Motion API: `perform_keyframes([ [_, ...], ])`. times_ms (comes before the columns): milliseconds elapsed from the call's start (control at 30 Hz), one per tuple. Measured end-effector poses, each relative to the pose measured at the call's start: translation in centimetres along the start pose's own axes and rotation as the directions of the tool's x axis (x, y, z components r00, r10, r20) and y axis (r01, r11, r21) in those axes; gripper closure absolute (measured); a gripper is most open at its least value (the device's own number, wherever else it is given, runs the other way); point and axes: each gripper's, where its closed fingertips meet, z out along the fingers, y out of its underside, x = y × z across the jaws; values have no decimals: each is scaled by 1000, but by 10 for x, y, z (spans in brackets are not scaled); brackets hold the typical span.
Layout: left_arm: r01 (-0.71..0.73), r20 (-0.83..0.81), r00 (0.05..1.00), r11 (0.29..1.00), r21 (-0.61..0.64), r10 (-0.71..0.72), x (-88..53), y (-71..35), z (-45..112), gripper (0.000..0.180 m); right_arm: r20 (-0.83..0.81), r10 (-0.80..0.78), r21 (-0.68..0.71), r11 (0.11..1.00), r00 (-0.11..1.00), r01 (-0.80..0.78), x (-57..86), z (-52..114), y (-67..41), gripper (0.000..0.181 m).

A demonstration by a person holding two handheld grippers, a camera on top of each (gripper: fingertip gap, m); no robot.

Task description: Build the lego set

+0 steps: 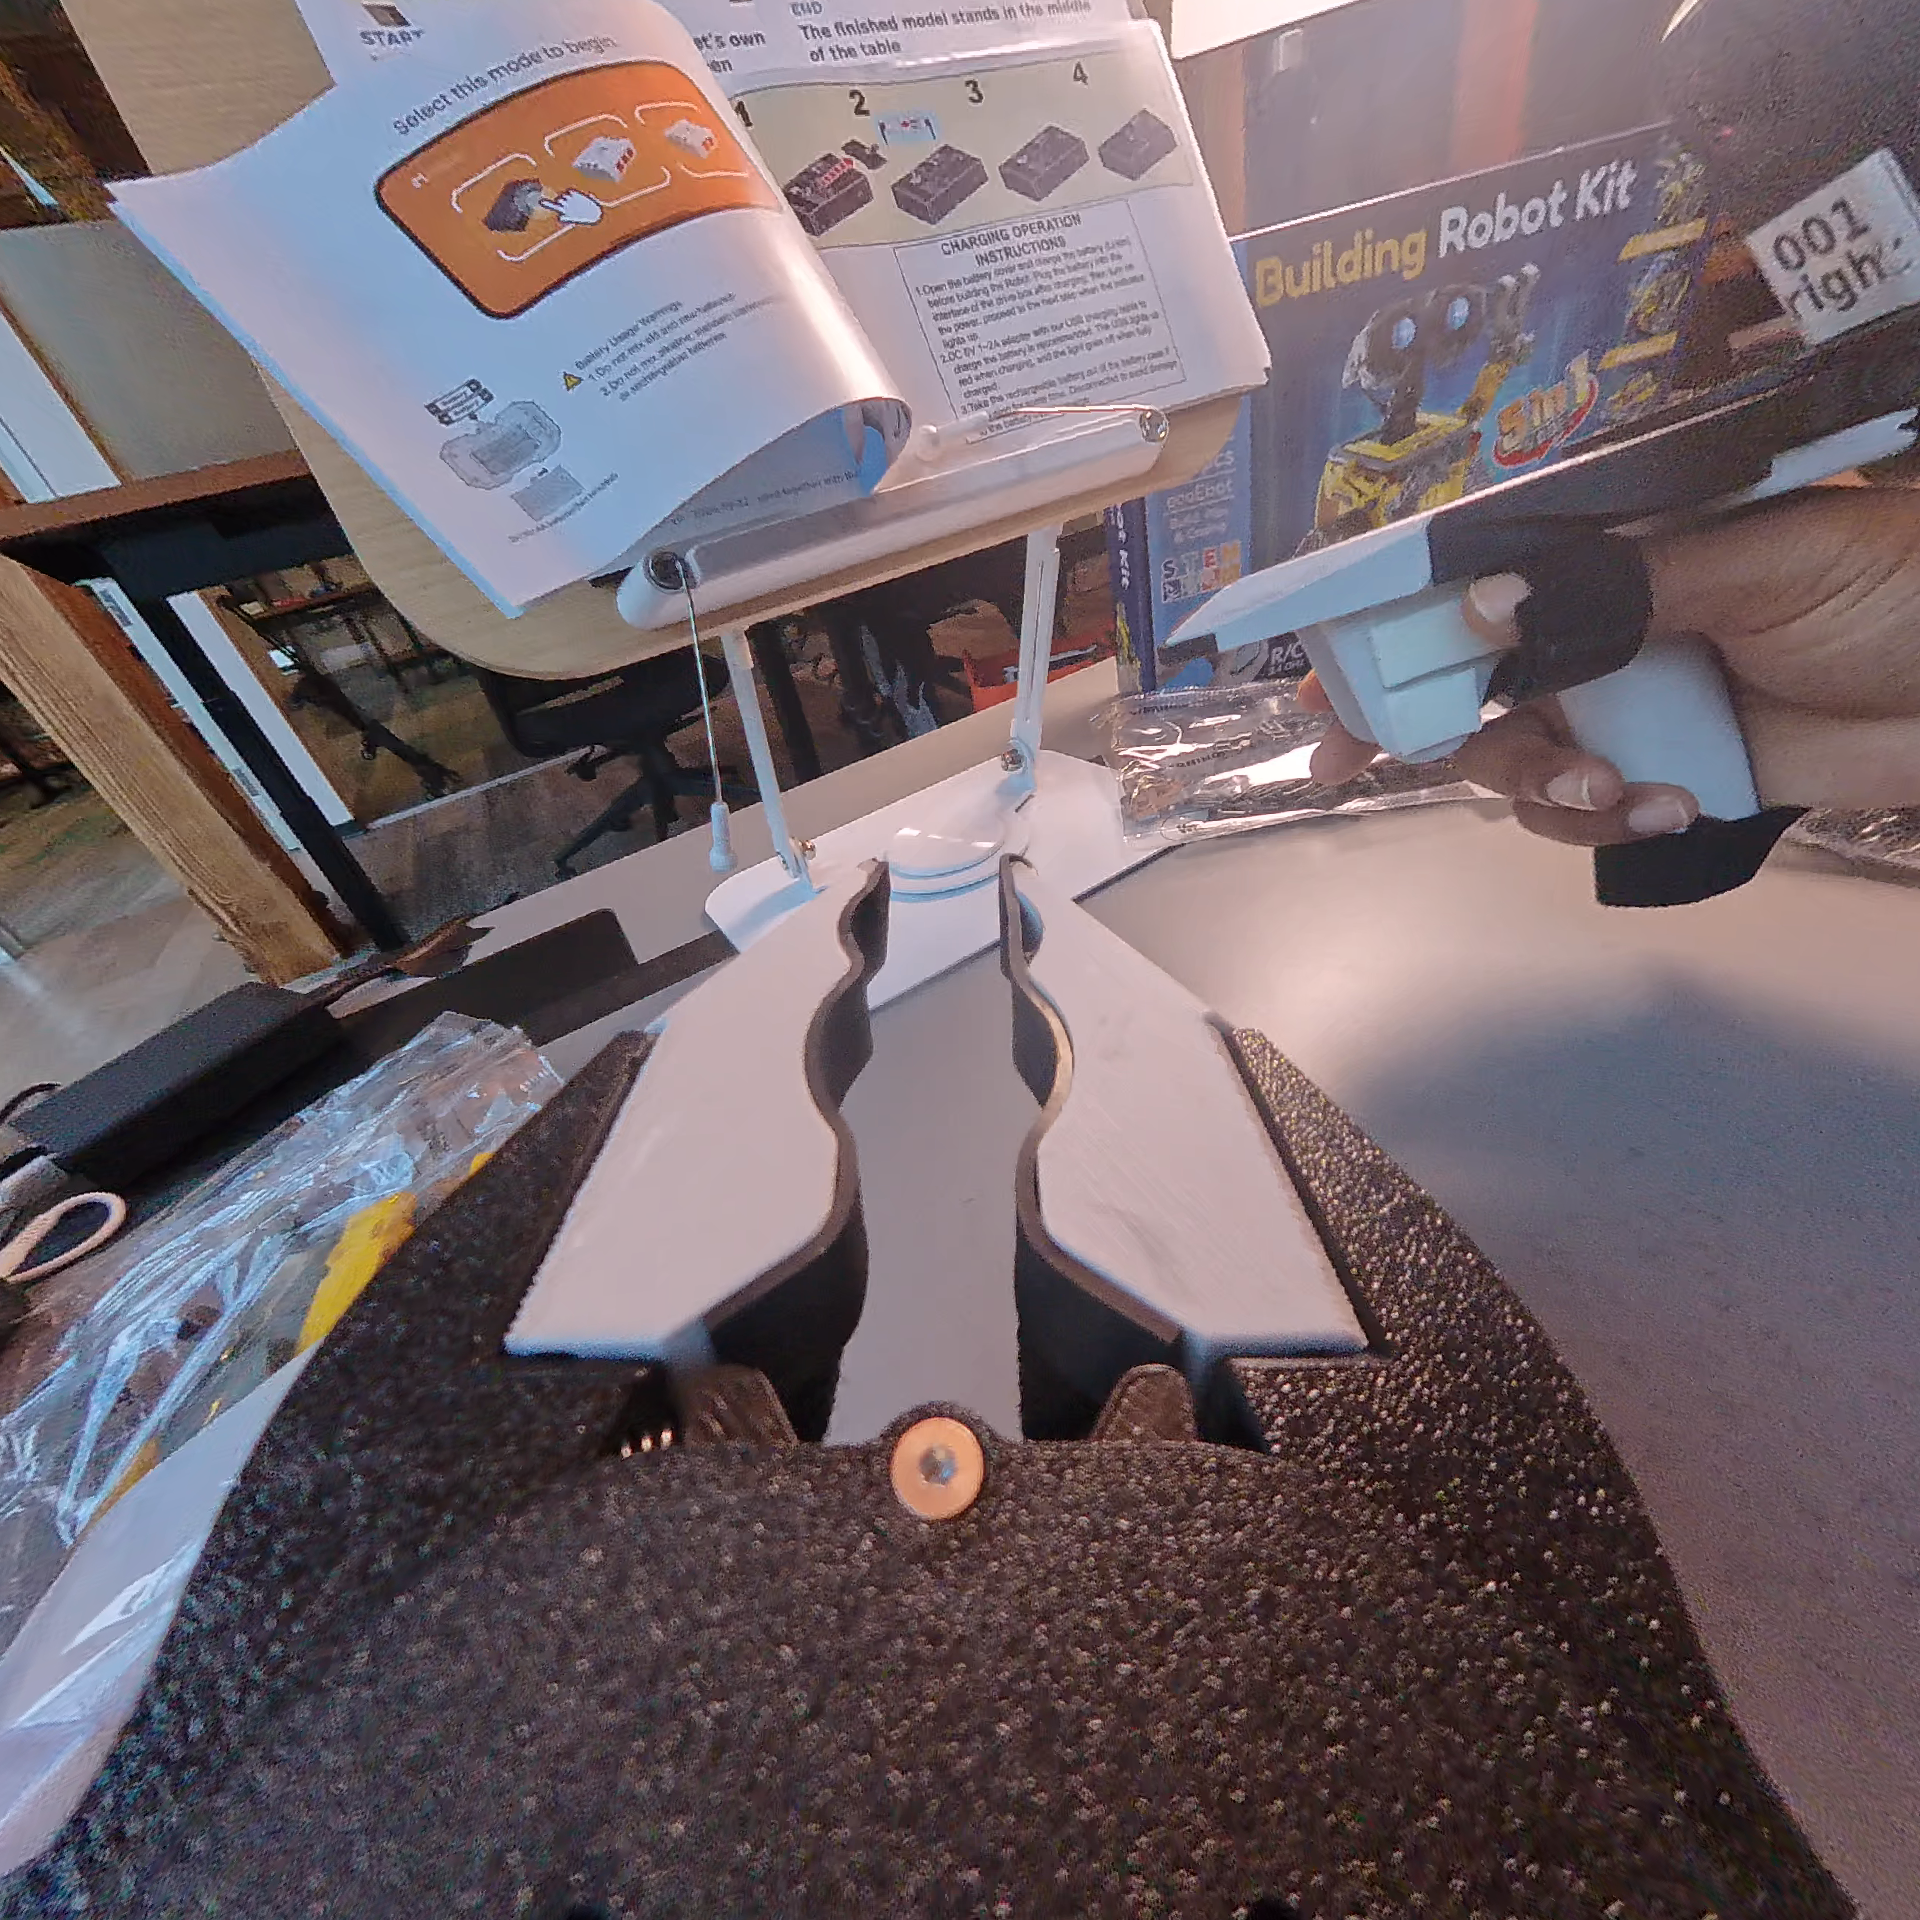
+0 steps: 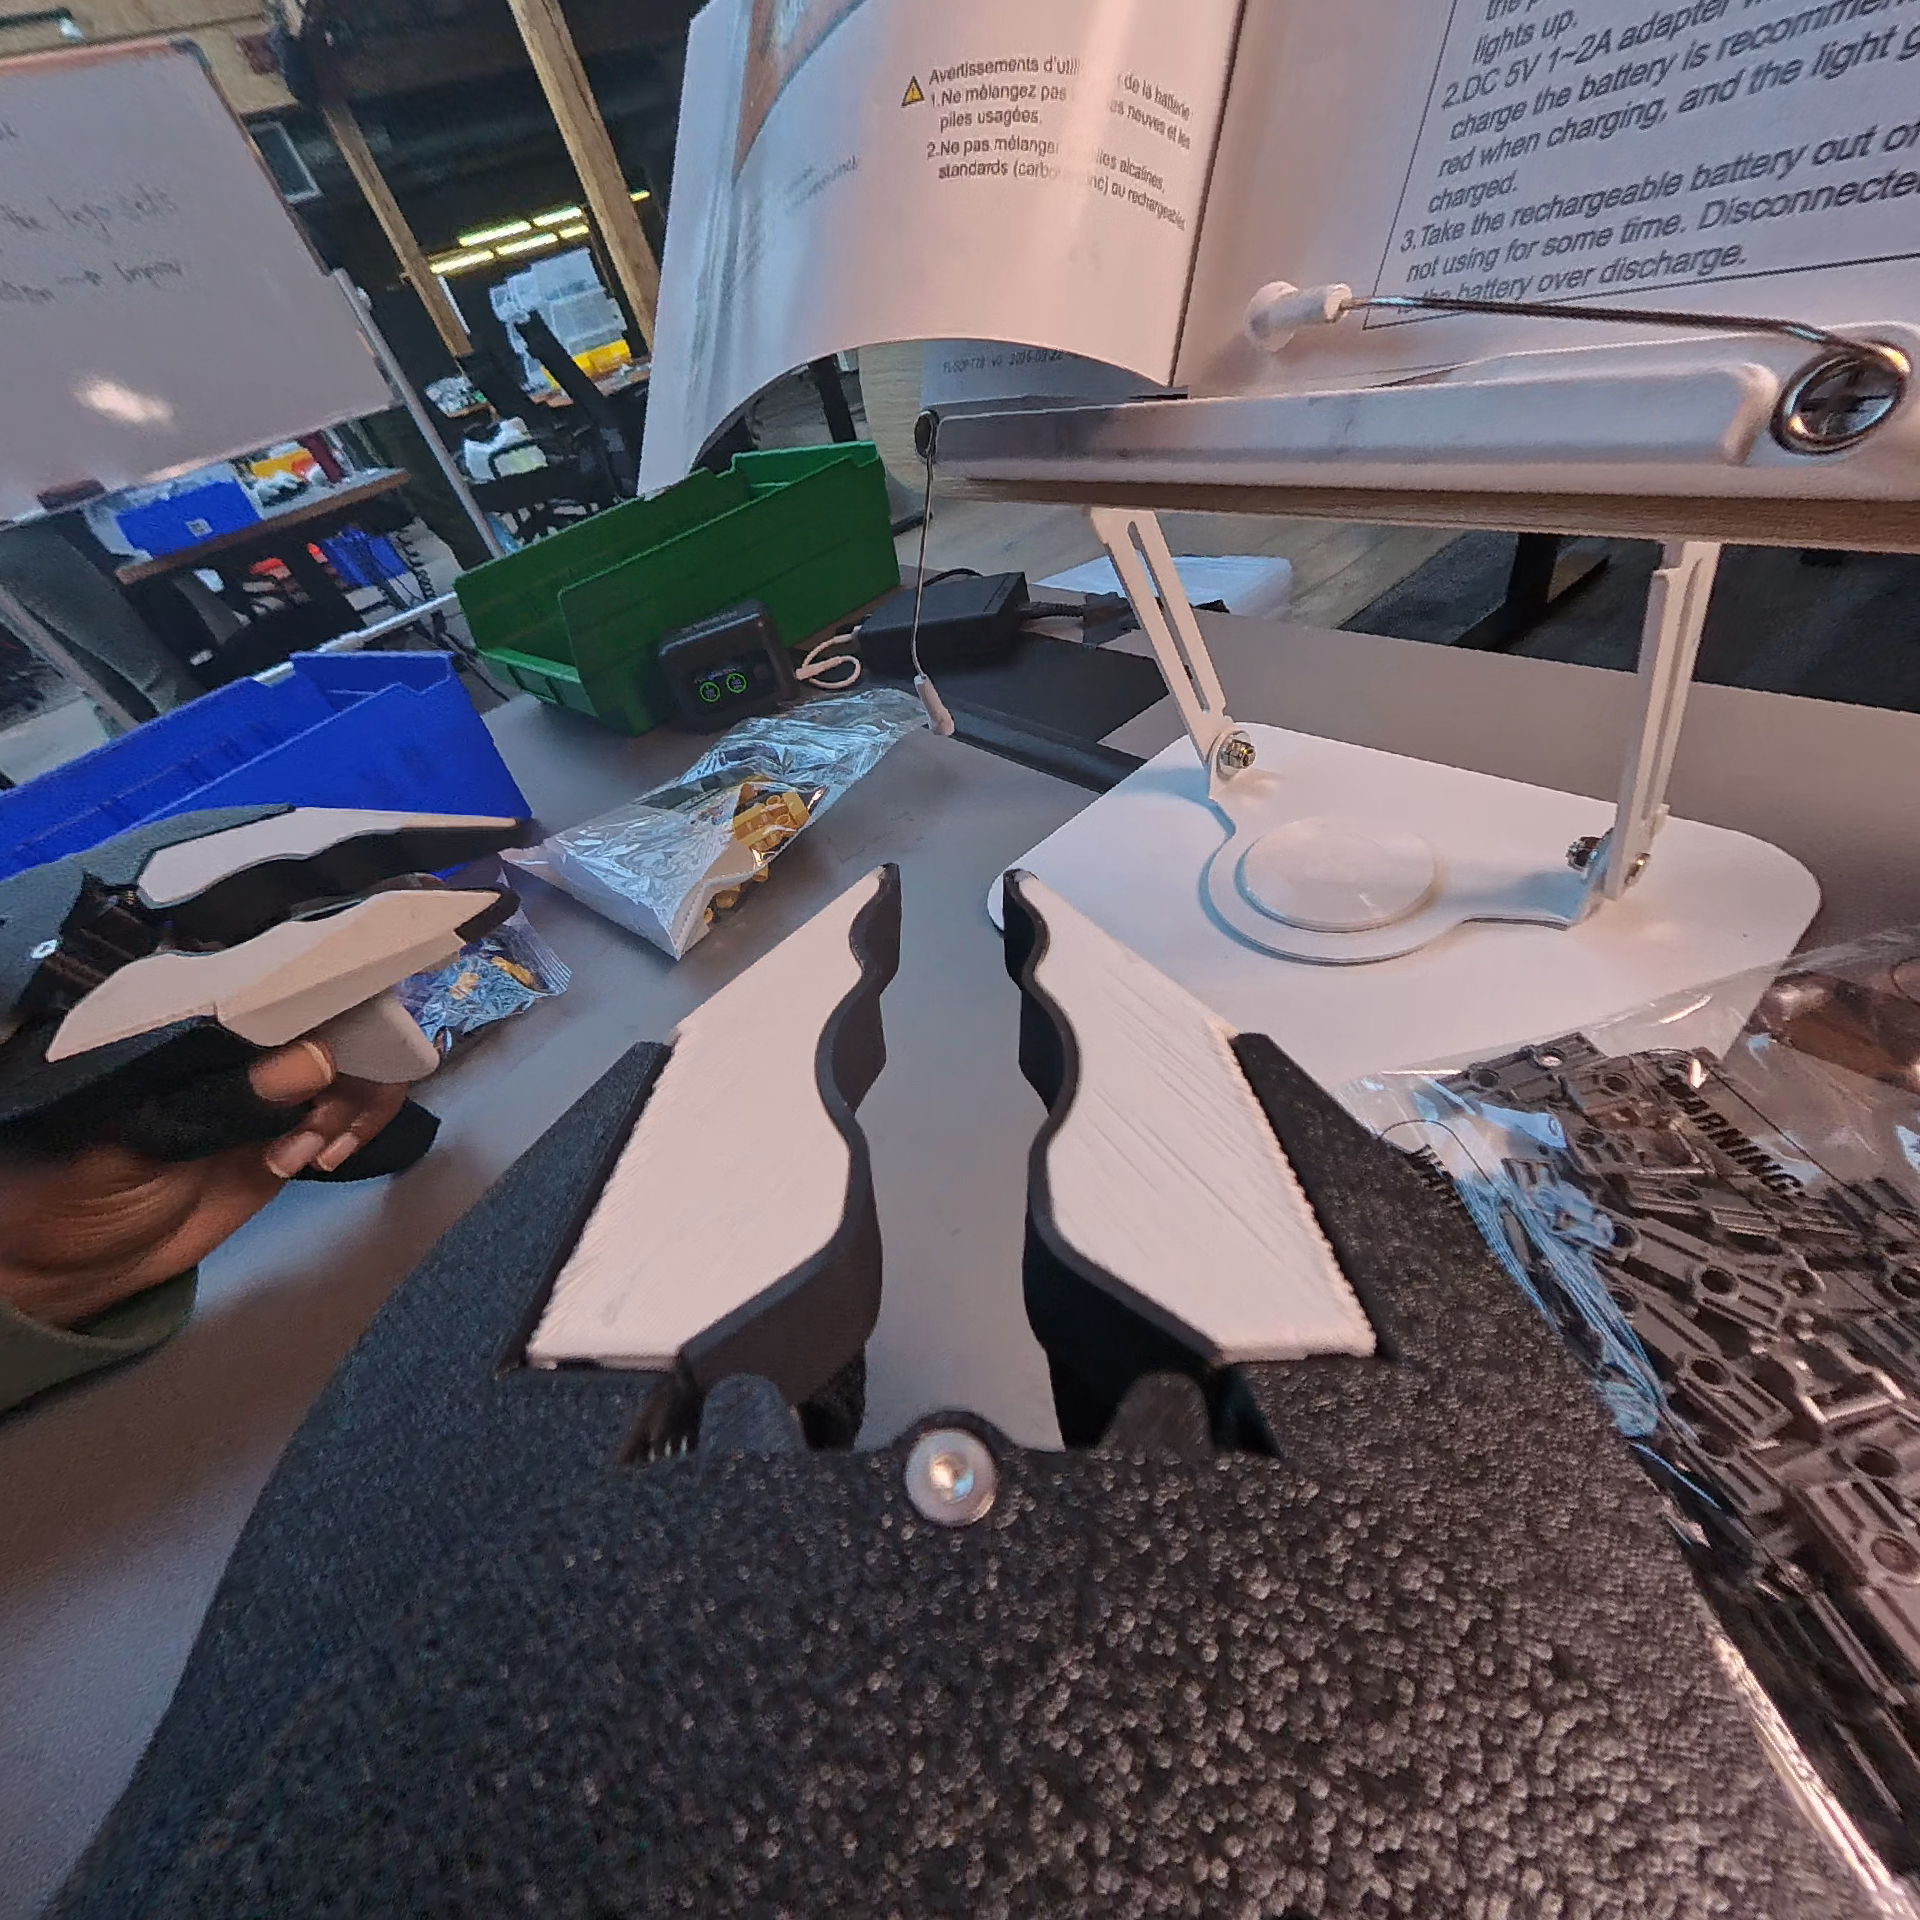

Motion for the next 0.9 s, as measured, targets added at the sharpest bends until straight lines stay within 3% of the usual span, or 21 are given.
perform_keyframes([
  [433, 73, 6, 997, 996, 55, -74, -27, -2, 10, 139, -73, -198, 12, 980, 978, 199, -20, 5, -6, 147],
  [633, 90, 17, 996, 991, 99, -92, -33, -15, 6, 140, -53, -307, 49, 949, 950, 310, -55, -1, -29, 147],
  [900, 89, 59, 994, 991, 104, -96, -41, -22, -6, 145, -116, -319, 74, 941, 941, 329, -64, -59, -53, 147],
])
